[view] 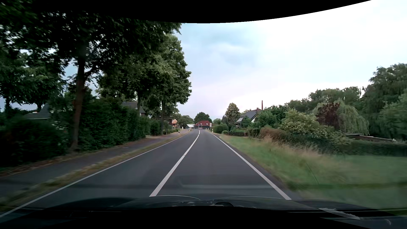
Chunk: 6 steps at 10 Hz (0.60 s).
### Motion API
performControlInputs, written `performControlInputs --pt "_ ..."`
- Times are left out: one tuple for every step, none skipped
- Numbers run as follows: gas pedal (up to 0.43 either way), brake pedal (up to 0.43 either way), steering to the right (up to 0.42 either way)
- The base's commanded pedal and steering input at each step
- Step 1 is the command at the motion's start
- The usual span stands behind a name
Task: Follow the waypoints while adhering to traffic rules and regulations
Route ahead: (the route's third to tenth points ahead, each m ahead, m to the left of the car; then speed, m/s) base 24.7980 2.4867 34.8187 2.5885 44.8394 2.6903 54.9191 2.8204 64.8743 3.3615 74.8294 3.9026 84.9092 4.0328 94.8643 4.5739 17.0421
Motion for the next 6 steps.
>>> performControlInputs --pt "0.02 0.0 -0.004" --pt "0.079 0.0 -0.004" --pt "0.118 0.0 -0.004" --pt "0.118 0.0 -0.004" --pt "0.118 0.0 -0.004" --pt "0.118 0.0 -0.005"
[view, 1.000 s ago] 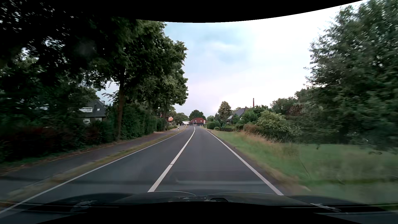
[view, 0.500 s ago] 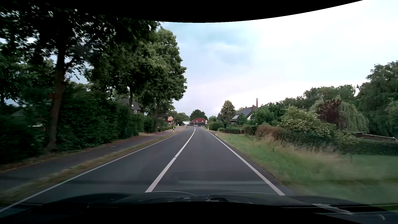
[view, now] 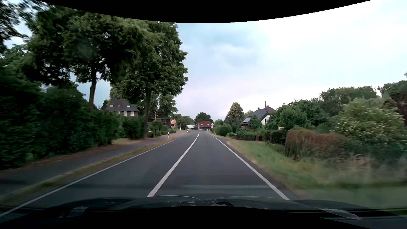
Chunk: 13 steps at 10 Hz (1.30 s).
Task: Follow the waypoints while adhering to traffic rules and regulations
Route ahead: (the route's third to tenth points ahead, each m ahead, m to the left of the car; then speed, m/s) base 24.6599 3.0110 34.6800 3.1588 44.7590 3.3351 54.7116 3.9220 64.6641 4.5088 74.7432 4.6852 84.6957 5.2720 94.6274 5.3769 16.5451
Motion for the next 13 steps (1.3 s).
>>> performControlInputs --pt "0.118 0.0 -0.005" --pt "0.118 0.0 -0.005" --pt "0.118 0.0 -0.004" --pt "0.118 0.0 -0.004" --pt "0.118 0.0 -0.004" --pt "0.118 0.0 -0.004" --pt "0.118 0.0 -0.004" --pt "0.118 0.0 -0.004" --pt "0.118 0.0 -0.004" --pt "0.118 0.0 -0.004" --pt "0.118 0.0 -0.004" --pt "0.118 0.0 -0.004" --pt "0.118 0.0 -0.004"
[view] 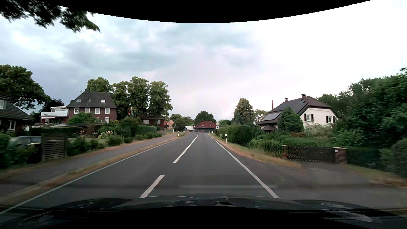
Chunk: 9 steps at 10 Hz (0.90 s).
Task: Follow the waypoints while adhering to traffic rules and regulations
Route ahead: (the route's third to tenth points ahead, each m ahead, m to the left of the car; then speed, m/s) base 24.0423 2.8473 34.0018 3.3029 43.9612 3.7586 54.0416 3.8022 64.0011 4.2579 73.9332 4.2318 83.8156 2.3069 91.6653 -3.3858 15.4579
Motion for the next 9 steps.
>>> performControlInputs --pt "0.118 0.0 -0.004" --pt "0.118 0.0 -0.004" --pt "0.118 0.0 -0.004" --pt "0.118 0.0 -0.005" --pt "0.118 0.0 -0.006" --pt "0.13 0.0 -0.006" --pt "0.13 0.0 -0.006" --pt "0.13 0.0 -0.007" --pt "0.138 0.0 -0.007"
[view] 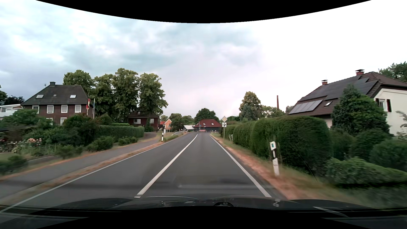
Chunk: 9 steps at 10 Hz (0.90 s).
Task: Follow the waypoints while adhering to traffic rules and regulations
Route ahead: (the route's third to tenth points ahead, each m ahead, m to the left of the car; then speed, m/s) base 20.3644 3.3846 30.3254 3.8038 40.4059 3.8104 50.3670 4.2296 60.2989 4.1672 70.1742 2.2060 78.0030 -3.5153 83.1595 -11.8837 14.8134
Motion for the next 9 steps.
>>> performControlInputs --pt "0.138 0.0 -0.006" --pt "0.138 0.0 -0.006" --pt "0.138 0.0 -0.007" --pt "0.138 0.0 -0.008" --pt "0.138 0.0 -0.011" --pt "0.138 0.0 -0.011" --pt "0.138 0.0 -0.011" --pt "0.138 0.0 -0.011" --pt "0.138 0.0 -0.011"
